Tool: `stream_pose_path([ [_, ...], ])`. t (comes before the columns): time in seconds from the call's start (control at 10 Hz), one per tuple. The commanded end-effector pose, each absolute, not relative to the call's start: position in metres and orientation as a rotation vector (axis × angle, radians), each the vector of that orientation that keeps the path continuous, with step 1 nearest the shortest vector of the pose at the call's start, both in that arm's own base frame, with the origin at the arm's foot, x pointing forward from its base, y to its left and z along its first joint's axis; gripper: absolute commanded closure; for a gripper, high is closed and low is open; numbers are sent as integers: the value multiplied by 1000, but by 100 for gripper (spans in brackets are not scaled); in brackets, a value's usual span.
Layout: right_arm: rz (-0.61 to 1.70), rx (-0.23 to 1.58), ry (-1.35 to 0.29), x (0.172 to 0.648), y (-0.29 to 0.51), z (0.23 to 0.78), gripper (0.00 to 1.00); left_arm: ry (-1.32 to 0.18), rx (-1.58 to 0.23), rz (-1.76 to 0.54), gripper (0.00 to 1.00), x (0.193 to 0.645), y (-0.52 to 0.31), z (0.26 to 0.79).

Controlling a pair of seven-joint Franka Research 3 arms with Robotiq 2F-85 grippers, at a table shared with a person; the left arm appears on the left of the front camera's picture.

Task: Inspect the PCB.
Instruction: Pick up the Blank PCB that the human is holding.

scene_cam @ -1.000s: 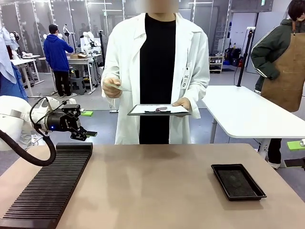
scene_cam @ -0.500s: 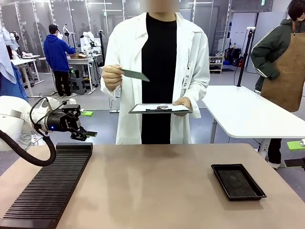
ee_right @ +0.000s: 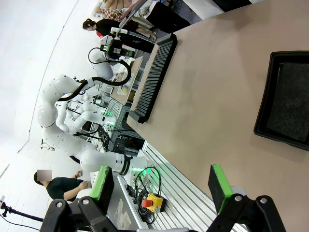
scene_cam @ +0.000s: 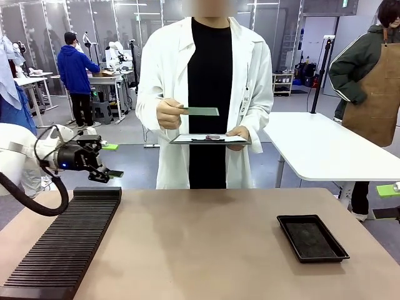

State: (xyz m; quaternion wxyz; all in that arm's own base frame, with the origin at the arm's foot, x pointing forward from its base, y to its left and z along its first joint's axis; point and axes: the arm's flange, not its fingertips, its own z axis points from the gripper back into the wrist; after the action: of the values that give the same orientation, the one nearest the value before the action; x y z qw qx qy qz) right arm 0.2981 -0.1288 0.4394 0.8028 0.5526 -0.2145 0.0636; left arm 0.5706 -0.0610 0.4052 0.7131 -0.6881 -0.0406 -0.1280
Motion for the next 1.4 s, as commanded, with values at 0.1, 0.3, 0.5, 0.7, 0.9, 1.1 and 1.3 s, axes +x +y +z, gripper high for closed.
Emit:
stream_pose_path([
  [0.1,155,1187,-472,299,-130,440,0,-115,-1473,-319,0,494,-7,437],
  [0.3,155,1187,-472,299,-130,440,0,-188,-1496,-306,0,432,50,443],
  [0.5,155,1187,-472,299,-130,440,0,-285,-1511,-309,0,371,112,443],
  [0.7,155,1187,-472,299,-130,440,0,-329,-1517,-288,0,319,167,426],
  [0.9,155,1187,-472,299,-130,440,0,-354,-1533,-262,0,304,190,410],
  [1.1,155,1187,-472,299,-130,440,0,-349,-1516,-239,0,295,189,418],
  [1.3,155,1187,-472,299,-130,440,0,-349,-1516,-239,0,295,189,418],
])
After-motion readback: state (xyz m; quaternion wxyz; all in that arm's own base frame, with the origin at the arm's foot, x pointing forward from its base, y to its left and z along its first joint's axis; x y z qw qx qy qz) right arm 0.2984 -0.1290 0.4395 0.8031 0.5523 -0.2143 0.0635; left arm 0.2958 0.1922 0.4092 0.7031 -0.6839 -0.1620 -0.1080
